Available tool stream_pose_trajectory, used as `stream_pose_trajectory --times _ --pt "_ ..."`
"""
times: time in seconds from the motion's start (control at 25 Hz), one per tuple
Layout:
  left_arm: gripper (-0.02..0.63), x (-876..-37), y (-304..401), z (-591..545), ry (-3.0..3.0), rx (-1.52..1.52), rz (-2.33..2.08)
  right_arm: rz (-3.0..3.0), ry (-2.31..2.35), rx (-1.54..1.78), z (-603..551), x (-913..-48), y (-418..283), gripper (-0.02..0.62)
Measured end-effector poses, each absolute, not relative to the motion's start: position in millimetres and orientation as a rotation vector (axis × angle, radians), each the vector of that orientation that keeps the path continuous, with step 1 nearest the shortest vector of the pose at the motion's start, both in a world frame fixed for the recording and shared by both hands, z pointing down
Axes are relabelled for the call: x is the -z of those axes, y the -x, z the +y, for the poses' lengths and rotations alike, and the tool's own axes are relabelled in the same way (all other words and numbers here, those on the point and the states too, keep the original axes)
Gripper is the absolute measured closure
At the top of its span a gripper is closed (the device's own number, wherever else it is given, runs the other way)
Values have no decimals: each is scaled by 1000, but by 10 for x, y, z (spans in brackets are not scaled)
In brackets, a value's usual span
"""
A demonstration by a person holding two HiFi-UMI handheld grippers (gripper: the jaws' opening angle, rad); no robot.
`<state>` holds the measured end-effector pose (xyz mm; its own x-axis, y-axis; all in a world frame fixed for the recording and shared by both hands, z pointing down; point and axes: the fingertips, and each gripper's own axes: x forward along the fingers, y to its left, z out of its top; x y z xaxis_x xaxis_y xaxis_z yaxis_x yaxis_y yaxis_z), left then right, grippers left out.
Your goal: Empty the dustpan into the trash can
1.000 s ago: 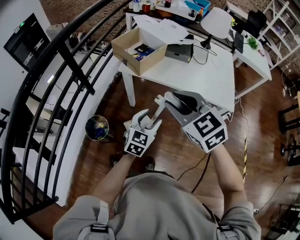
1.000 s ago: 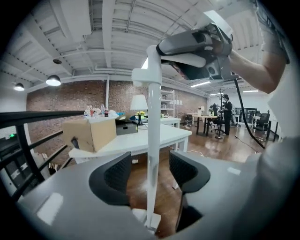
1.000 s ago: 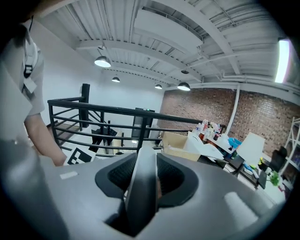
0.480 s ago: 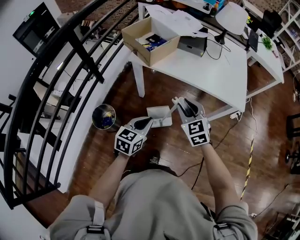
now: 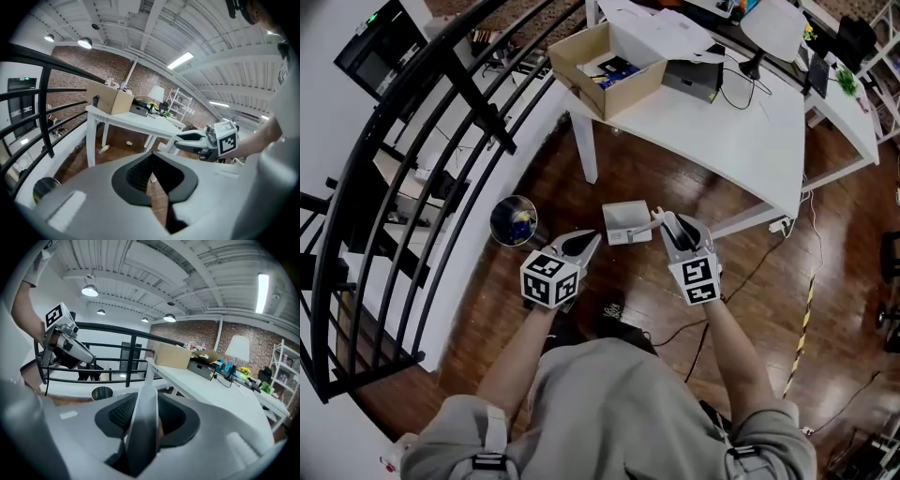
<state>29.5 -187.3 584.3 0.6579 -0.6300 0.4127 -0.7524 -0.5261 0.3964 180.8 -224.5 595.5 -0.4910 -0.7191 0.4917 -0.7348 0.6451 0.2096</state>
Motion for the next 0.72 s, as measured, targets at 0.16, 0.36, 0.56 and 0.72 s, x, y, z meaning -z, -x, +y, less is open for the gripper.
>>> stream_pose_trajectory --times 0.16,0.36,0.56,0.72 --pt "601 -5680 -330 -1783 -2306 -189 -1024 -2285 -1139 -155 -2026 -6106 -1932 455" --pt "601 -5469 -162 -1659 -2332 -133 -986 -2245 -1170 -296 -1834 -6192 -1930 414" --pt "601 -5180 189 -1342 -2356 -39 -961 -2221 -1215 -328 -1668 -5960 -1817 376" --pt "600 -4864 624 -1185 -2390 46 -993 -2323 -1272 -287 -1607 -5379 -1387 372"
